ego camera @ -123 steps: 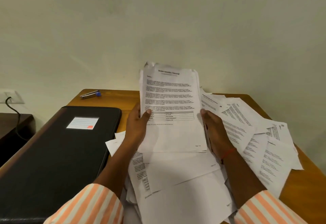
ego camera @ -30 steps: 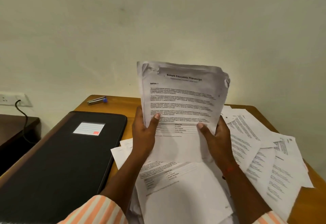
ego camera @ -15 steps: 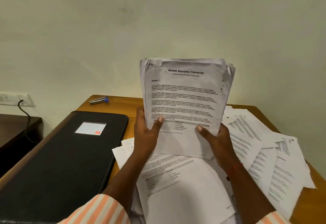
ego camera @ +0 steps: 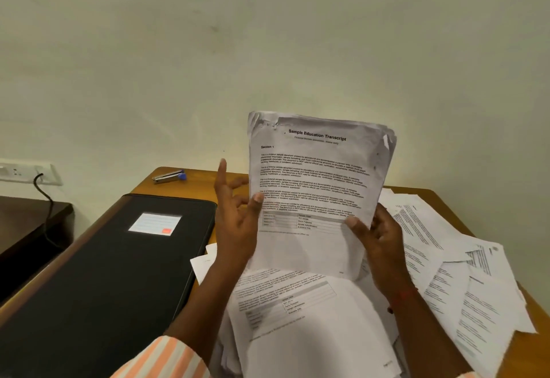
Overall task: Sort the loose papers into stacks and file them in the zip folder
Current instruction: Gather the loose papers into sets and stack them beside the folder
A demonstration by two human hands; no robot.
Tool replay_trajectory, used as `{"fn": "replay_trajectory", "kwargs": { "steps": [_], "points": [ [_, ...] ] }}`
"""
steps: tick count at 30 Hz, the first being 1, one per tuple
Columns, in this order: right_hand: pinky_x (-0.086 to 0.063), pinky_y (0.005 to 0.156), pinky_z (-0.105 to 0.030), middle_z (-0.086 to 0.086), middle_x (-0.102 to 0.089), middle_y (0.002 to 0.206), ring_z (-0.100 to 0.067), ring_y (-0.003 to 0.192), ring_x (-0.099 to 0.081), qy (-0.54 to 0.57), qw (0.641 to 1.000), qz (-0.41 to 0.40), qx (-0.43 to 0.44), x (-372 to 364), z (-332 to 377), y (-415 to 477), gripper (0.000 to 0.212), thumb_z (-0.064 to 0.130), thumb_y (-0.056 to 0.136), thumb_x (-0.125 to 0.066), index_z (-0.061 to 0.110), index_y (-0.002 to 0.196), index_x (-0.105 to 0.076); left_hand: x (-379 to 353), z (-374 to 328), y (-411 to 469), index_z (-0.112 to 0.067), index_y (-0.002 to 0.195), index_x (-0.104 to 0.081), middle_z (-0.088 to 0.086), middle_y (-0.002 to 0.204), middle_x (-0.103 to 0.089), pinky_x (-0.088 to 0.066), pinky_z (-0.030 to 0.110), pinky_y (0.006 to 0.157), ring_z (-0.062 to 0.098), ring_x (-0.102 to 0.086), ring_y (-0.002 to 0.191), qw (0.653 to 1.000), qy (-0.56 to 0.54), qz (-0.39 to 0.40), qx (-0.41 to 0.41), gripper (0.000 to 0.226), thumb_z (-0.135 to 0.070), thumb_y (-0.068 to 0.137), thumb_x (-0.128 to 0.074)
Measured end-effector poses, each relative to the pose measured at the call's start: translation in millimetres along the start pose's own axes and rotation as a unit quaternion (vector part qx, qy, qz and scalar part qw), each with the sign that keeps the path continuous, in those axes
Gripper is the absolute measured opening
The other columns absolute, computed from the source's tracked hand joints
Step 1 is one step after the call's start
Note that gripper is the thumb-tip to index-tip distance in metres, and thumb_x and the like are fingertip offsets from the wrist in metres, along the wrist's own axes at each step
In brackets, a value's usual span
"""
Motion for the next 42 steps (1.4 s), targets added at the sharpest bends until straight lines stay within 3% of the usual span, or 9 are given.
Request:
{"fn": "replay_trajectory", "kwargs": {
  "steps": [5, 8, 11, 17, 22, 29, 36, 39, 42],
  "points": [
    [-0.058, 0.088, -0.031, 0.005, -0.072, 0.118, -0.014, 0.109, -0.069, -0.026, 1.000, -0.008, 0.004, -6.0, -1.7, -1.4, 0.049, 0.032, 0.083, -0.079, 0.019, 0.127, -0.060, -16.0, -2.4, -7.0, -0.038, 0.156, -0.023, -0.009, 0.133, -0.061, -0.064, 0.038, 0.076, 0.015, -0.070, 0.107, 0.993, 0.095, 0.059, -0.039, 0.070, -0.056, 0.094, -0.053],
    [-0.058, 0.086, -0.030, 0.006, -0.073, 0.116, -0.014, 0.108, -0.069, -0.016, 1.000, -0.010, 0.006, -7.7, -2.4, -2.4, 0.044, 0.032, 0.084, -0.077, 0.022, 0.124, -0.062, -15.6, 2.0, -9.9, -0.027, 0.153, -0.031, -0.016, 0.126, -0.062, -0.063, 0.032, 0.076, 0.014, -0.070, 0.108, 0.999, 0.030, 0.030, -0.009, 0.067, -0.048, 0.095, -0.057],
    [-0.058, 0.086, -0.029, 0.010, -0.074, 0.114, -0.012, 0.106, -0.070, -0.022, 1.000, -0.005, 0.002, -11.3, -0.9, -2.9, 0.041, 0.032, 0.082, -0.077, 0.028, 0.120, -0.062, -18.3, 4.8, -14.3, -0.020, 0.143, -0.042, -0.018, 0.119, -0.065, -0.064, 0.036, 0.079, 0.011, -0.070, 0.106, 1.000, 0.007, 0.024, 0.015, 0.053, -0.038, 0.096, -0.059],
    [-0.058, 0.080, -0.021, 0.011, -0.074, 0.112, -0.010, 0.106, -0.070, -0.010, 1.000, -0.018, 0.008, -13.7, 6.8, -5.9, 0.038, 0.025, 0.081, -0.074, 0.027, 0.117, -0.063, -14.6, 3.5, -11.7, -0.039, 0.116, -0.053, -0.017, 0.111, -0.070, -0.063, 0.040, 0.081, 0.013, -0.072, 0.100, 0.999, -0.012, -0.005, 0.050, 0.025, -0.031, 0.096, -0.067],
    [-0.060, 0.076, -0.024, 0.012, -0.075, 0.109, -0.011, 0.101, -0.072, 0.008, 0.999, -0.024, 0.022, -17.5, 13.9, -2.4, 0.031, 0.014, 0.087, -0.073, 0.029, 0.113, -0.065, -14.4, -5.0, -7.8, -0.037, 0.112, -0.050, -0.031, 0.105, -0.068, -0.060, 0.021, 0.072, 0.003, -0.070, 0.098, 0.999, -0.011, -0.028, 0.032, 0.028, -0.027, 0.091, -0.065],
    [-0.057, 0.076, -0.016, 0.013, -0.075, 0.104, -0.002, 0.098, -0.070, -0.055, 0.998, -0.006, -0.014, -23.5, -6.2, -6.6, 0.028, 0.018, 0.086, -0.076, 0.033, 0.108, -0.067, -16.1, 19.7, -15.6, -0.029, 0.121, -0.050, -0.016, 0.111, -0.067, -0.060, 0.021, 0.077, 0.004, -0.069, 0.102, 0.996, 0.013, -0.012, 0.091, 0.035, -0.020, 0.094, -0.071],
    [-0.057, 0.090, -0.031, 0.007, -0.072, 0.113, -0.008, 0.106, -0.068, -0.081, 0.995, -0.052, -0.030, -14.8, -18.1, 0.5, 0.039, 0.021, 0.085, -0.079, 0.026, 0.121, -0.063, -23.8, 10.7, -15.9, -0.024, 0.118, -0.048, -0.018, 0.107, -0.065, -0.056, 0.014, 0.065, -0.005, -0.069, 0.092, 0.994, 0.056, 0.030, 0.090, 0.032, -0.021, 0.095, -0.070],
    [-0.055, 0.084, -0.020, 0.011, -0.069, 0.117, -0.003, 0.106, -0.067, -0.089, 0.994, -0.059, -0.004, -11.4, -2.4, 1.8, 0.048, 0.018, 0.086, -0.078, 0.023, 0.128, -0.056, -22.1, 2.8, -10.9, -0.030, 0.121, -0.052, -0.018, 0.109, -0.067, -0.058, 0.018, 0.070, 0.001, -0.070, 0.094, 0.992, 0.062, 0.039, 0.102, 0.033, -0.023, 0.095, -0.071],
    [-0.054, 0.074, -0.013, 0.009, -0.072, 0.109, -0.003, 0.098, -0.070, -0.069, 0.996, -0.059, -0.017, -8.0, 4.3, -1.1, 0.035, 0.017, 0.091, -0.071, 0.022, 0.121, -0.053, -10.3, 4.6, -16.3, -0.036, 0.123, -0.056, -0.017, 0.112, -0.070, -0.057, 0.018, 0.075, 0.002, -0.070, 0.097, 0.988, 0.068, 0.055, 0.125, 0.035, -0.021, 0.094, -0.071]
  ]
}}
Point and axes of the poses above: each hand's wrist, its own y-axis towards the middle knuckle, its own x-axis out of the back of the hand, z = x × y, the point moved 5 cm from there along y, towards the middle knuckle
